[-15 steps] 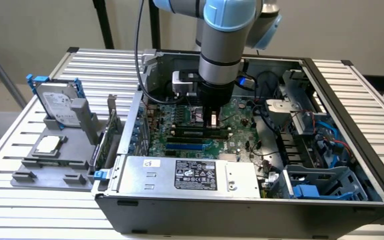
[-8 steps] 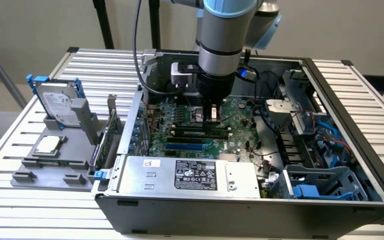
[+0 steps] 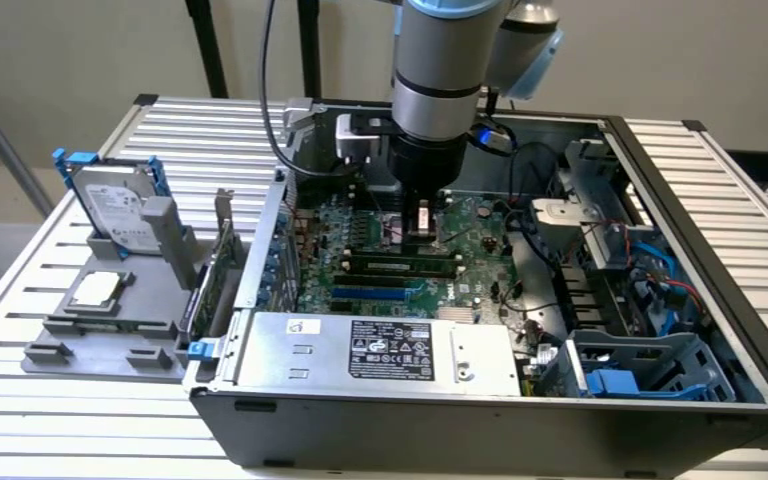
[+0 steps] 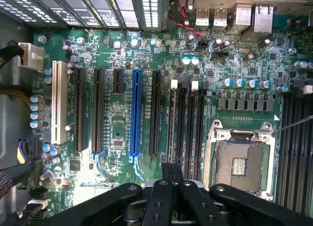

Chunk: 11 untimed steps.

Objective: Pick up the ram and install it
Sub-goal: 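Insert the ram into the slot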

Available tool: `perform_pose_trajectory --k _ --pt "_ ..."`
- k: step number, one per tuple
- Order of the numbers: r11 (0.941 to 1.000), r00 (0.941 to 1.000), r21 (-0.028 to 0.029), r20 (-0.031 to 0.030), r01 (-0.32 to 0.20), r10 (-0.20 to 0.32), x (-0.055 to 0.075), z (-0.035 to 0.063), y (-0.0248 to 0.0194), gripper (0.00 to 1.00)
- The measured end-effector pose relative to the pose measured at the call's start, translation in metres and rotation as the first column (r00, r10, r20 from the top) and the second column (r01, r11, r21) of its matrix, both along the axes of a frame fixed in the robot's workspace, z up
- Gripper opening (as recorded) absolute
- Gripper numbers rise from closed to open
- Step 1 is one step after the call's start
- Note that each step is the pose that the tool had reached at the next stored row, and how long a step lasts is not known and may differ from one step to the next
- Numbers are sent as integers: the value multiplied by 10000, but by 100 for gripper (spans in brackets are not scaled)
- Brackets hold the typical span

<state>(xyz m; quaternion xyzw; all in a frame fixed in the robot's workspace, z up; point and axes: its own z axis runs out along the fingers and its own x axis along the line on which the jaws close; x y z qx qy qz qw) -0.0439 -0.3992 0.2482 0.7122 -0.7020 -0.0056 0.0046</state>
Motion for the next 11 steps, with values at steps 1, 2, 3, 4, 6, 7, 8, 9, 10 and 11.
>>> perform_pose_trajectory --k 1,2,3,4,6,7,8,9,10,11 --pt "10000 10000 1 -10 -1 1 -1 0 0 11" --pt "10000 10000 0 -20 1 -1 -1 1 0 11" --pt "10000 10000 0 -21 1 -1 -1 1 0 11" --pt "10000 10000 -1 -21 1 -1 -1 1 0 11" --pt "10000 10000 -1 -22 1 -1 -1 1 0 11" --pt "10000 10000 -1 -22 1 -1 -1 1 0 11" --pt "10000 10000 -2 -22 2 -2 -1 1 0 11" --pt "10000 10000 -2 -22 2 -2 -1 1 0 11" --pt "10000 10000 -2 -22 1 -1 -1 1 0 11" --pt "10000 10000 -1 -22 2 -2 -1 1 0 11"
